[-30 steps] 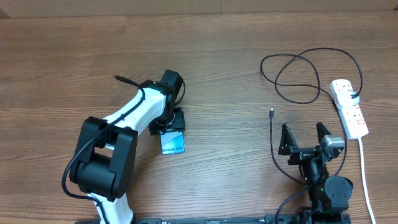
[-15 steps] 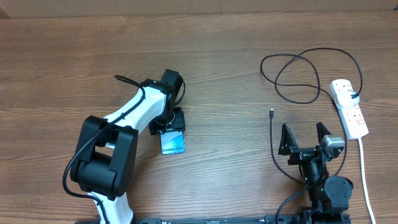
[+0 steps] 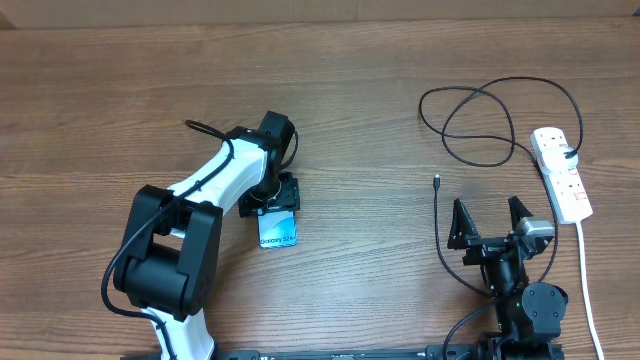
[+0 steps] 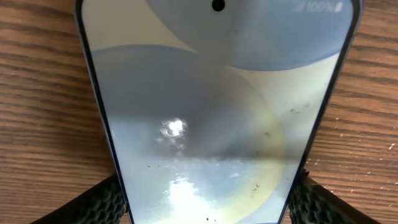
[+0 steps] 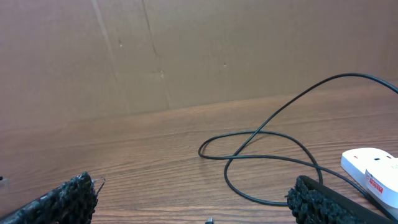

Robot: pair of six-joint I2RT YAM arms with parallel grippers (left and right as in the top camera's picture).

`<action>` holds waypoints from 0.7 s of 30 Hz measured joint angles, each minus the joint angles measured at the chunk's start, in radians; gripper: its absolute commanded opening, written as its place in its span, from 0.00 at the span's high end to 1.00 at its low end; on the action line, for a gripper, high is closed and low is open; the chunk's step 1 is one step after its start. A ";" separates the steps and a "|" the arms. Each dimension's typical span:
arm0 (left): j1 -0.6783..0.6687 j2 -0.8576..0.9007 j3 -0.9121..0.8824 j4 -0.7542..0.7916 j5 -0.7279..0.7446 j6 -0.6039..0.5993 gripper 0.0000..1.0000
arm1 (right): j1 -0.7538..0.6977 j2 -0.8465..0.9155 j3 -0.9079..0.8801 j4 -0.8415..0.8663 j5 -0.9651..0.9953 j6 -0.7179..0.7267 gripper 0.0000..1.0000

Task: Plug charger to phone and switch on socket
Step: 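Close the left gripper on the phone's long edges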

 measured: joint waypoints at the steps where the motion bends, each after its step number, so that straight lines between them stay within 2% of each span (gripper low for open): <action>1: 0.000 0.000 0.000 -0.001 0.001 0.002 0.11 | 0.000 0.000 0.000 0.000 0.000 0.000 0.00; 3: 0.000 0.001 0.000 -0.002 0.000 0.003 0.00 | 0.000 0.000 0.000 0.000 0.000 0.000 0.00; 12: -0.002 0.001 0.000 -0.003 0.000 0.002 0.00 | 0.000 0.000 0.000 0.000 0.000 0.000 0.00; 13: -0.002 0.001 0.000 -0.003 0.000 0.002 0.01 | 0.000 0.000 0.000 0.000 0.000 0.000 0.00; 19: -0.002 0.001 0.000 -0.004 0.000 0.001 0.26 | 0.000 0.000 0.000 -0.001 0.000 0.000 0.00; 21: -0.002 0.001 0.000 -0.005 0.000 0.001 0.28 | 0.000 0.000 0.000 0.000 0.000 0.000 0.00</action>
